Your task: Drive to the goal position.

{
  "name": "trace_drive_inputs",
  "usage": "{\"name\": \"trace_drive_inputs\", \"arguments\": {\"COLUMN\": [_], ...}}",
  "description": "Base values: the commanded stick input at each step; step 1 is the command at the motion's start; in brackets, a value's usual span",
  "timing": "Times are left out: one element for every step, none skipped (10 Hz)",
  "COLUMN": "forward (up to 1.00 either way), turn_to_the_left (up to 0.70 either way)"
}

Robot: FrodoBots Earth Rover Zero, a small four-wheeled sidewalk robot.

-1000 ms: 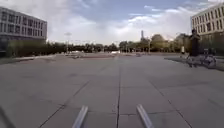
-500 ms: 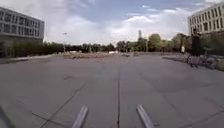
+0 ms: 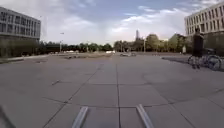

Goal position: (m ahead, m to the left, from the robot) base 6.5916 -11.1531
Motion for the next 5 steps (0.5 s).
{"name": "trace_drive_inputs", "arguments": {"forward": [0.7,0.7,0.7,0.7,0.7], "turn_to_the_left": [-0.14,-0.14,-0.14,-0.14,-0.14]}}
